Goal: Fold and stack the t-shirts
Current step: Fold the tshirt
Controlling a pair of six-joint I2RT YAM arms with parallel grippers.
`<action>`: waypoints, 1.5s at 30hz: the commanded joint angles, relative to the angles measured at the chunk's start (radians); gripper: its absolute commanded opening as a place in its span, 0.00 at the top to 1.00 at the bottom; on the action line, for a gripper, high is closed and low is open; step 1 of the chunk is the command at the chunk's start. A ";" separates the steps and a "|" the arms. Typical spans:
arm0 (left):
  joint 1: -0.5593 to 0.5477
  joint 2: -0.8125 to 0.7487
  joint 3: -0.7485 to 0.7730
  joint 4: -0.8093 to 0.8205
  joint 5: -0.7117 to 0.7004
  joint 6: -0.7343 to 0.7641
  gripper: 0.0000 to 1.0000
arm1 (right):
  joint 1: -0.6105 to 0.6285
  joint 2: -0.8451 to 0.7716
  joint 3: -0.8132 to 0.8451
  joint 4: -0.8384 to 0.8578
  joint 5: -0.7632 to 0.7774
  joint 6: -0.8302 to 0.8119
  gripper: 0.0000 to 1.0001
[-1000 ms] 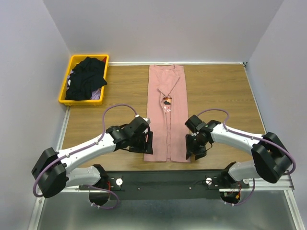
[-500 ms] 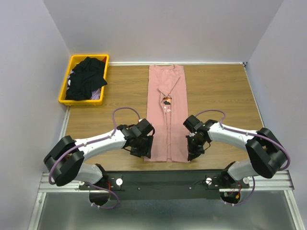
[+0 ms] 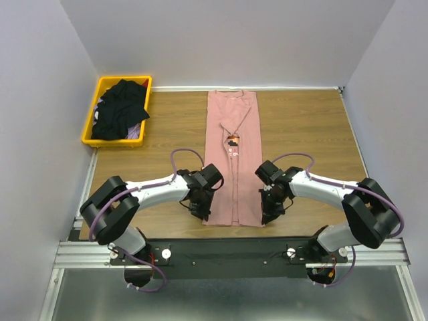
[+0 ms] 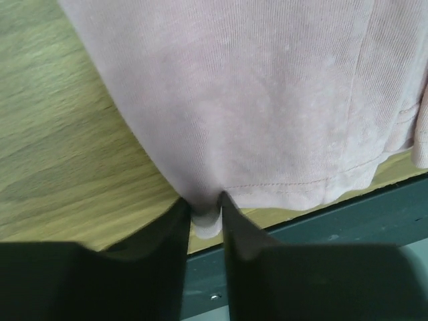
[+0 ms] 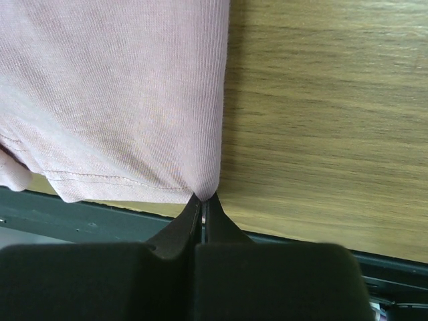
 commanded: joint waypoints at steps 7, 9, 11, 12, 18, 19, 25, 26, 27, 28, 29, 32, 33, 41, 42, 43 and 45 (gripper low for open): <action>-0.065 -0.044 0.000 -0.060 0.010 -0.020 1.00 | 0.010 -0.020 0.010 -0.014 -0.055 -0.034 0.99; -0.110 -0.098 -0.009 -0.080 0.039 -0.044 1.00 | 0.012 -0.058 0.002 -0.046 -0.086 -0.037 0.99; -0.128 -0.138 -0.026 -0.085 0.050 -0.083 1.00 | 0.012 -0.084 0.004 -0.066 -0.096 -0.036 0.99; -0.128 -0.177 -0.031 -0.074 0.053 -0.084 1.00 | 0.012 -0.106 0.010 -0.072 -0.093 -0.039 0.99; 0.053 -0.210 0.029 0.024 0.067 0.027 1.00 | -0.017 -0.072 0.185 -0.123 0.112 -0.074 0.99; 0.084 -0.198 0.047 0.035 0.047 0.046 1.00 | -0.032 -0.053 0.215 -0.120 0.124 -0.091 0.99; 0.270 -0.055 0.248 0.150 0.016 0.173 1.00 | -0.164 0.119 0.468 -0.111 0.255 -0.237 0.99; 0.285 -0.037 0.286 0.167 0.014 0.198 1.00 | -0.193 0.170 0.542 -0.108 0.272 -0.254 0.99; 0.303 0.000 0.306 0.197 -0.001 0.208 1.00 | -0.204 0.190 0.571 -0.097 0.284 -0.283 0.99; 0.328 0.018 0.323 0.205 -0.009 0.218 1.00 | -0.212 0.216 0.611 -0.095 0.292 -0.295 0.99; 0.340 0.038 0.365 0.213 -0.016 0.234 1.00 | -0.229 0.242 0.645 -0.097 0.298 -0.307 0.99; 0.378 0.114 0.423 0.257 -0.027 0.253 1.00 | -0.255 0.319 0.746 -0.080 0.321 -0.341 0.99; 0.385 0.144 0.432 0.279 -0.030 0.255 1.00 | -0.260 0.355 0.771 -0.080 0.318 -0.353 0.99; 0.438 0.244 0.489 0.368 -0.033 0.264 1.00 | -0.303 0.461 0.909 -0.034 0.316 -0.398 0.99; 0.443 0.250 0.489 0.374 -0.033 0.262 1.00 | -0.304 0.474 0.918 -0.034 0.316 -0.398 0.99; 0.448 0.262 0.491 0.378 -0.030 0.261 1.00 | -0.307 0.495 0.933 -0.025 0.316 -0.406 0.99; 0.451 0.279 0.492 0.392 -0.033 0.259 1.00 | -0.310 0.521 0.947 -0.016 0.319 -0.412 0.99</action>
